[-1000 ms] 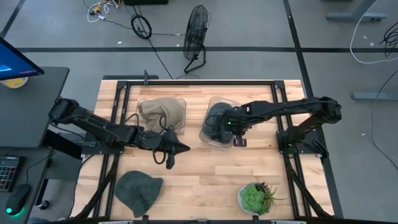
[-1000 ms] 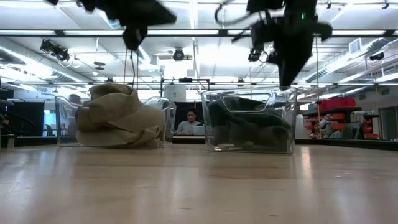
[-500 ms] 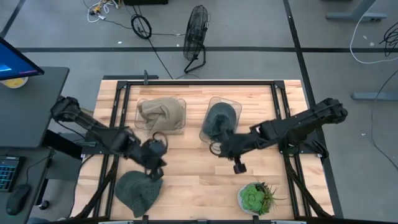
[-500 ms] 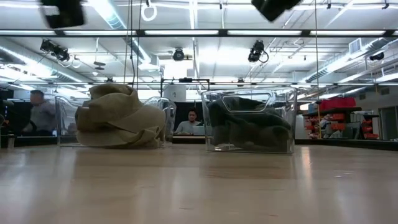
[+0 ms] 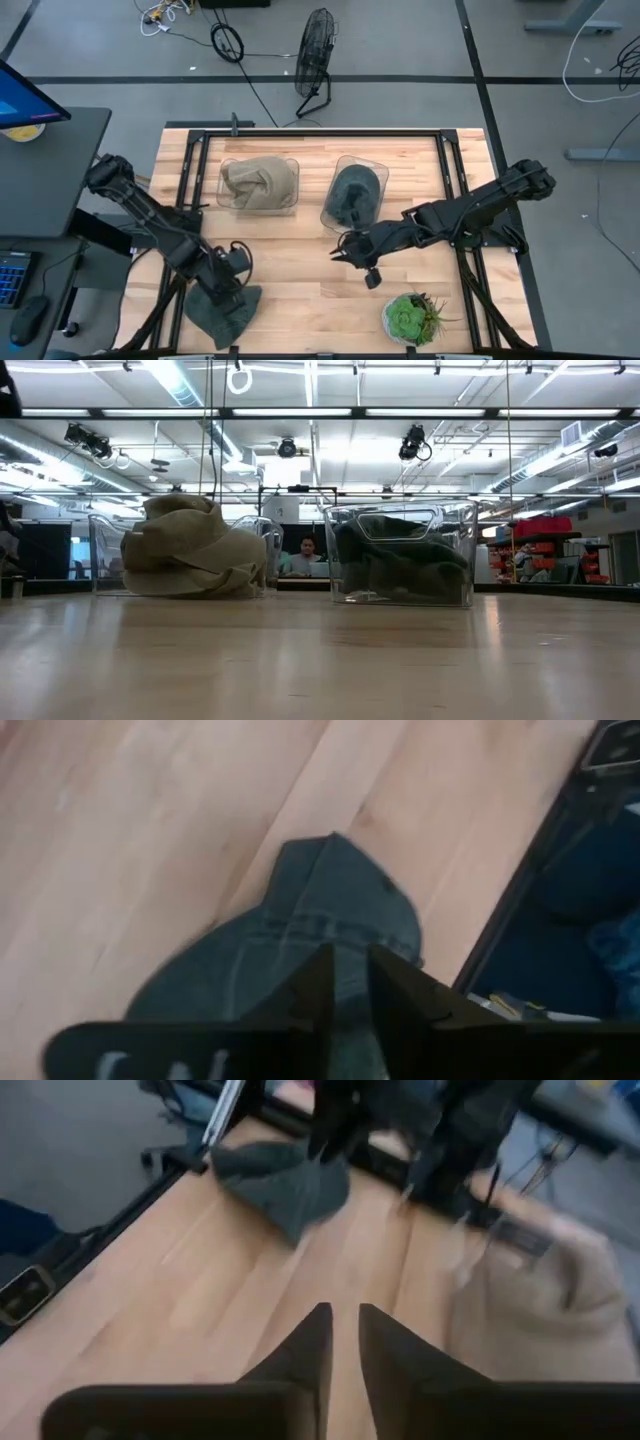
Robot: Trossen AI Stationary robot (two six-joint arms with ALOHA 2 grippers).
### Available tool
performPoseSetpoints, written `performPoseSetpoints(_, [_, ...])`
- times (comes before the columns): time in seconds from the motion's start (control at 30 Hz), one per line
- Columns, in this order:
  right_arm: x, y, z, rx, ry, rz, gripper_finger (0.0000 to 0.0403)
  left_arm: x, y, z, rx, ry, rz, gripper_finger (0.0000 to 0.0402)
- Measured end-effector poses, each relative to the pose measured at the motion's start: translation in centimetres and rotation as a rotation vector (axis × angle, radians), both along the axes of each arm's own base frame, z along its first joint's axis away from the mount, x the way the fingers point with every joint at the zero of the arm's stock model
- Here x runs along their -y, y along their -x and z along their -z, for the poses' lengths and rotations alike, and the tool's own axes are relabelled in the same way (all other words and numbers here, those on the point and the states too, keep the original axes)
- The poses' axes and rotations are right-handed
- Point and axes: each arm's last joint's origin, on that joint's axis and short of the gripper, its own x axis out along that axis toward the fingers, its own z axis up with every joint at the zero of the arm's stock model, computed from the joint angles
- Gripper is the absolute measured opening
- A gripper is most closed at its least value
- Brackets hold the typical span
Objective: Pick & Place hat
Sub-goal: Stack the black cap into the right transparent bin
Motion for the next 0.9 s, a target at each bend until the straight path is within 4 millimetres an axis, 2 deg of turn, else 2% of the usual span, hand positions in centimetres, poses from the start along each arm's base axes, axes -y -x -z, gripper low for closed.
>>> performPoseSetpoints(0.2, [-0.1, -0.7, -1.0, 0.136, 0.068, -0.054, 0.0079, 0.6, 0.4, 1.2, -0.101, -0.010, -0.088, 0.0143])
performPoseSetpoints(0.4, [0.0, -0.8, -1.0, 0.140, 0.077, -0.054, 0.0072, 2.8, 0.7, 3.5, -0.270, 0.029, -0.096, 0.0193])
performPoseSetpoints(0.53, [0.2, -0.8, -0.9, 0.125, 0.049, -0.037, 0.0063, 4.0, 0.8, 5.0, -0.339, 0.024, -0.068, 0.0201])
performPoseSetpoints(0.67, [0.2, -0.9, -0.7, 0.099, -0.037, 0.004, 0.0066, 4.6, 0.5, 6.5, -0.386, -0.004, -0.136, 0.0201])
performPoseSetpoints(0.77, [0.2, -1.0, -0.1, 0.054, -0.055, 0.024, 0.0083, 4.9, 0.2, 7.5, -0.409, -0.017, -0.185, 0.0201])
performPoseSetpoints(0.9, [0.0, -1.5, 1.0, 0.012, -0.065, 0.040, 0.0125, 5.1, 0.0, 8.4, -0.426, -0.040, -0.192, 0.0186])
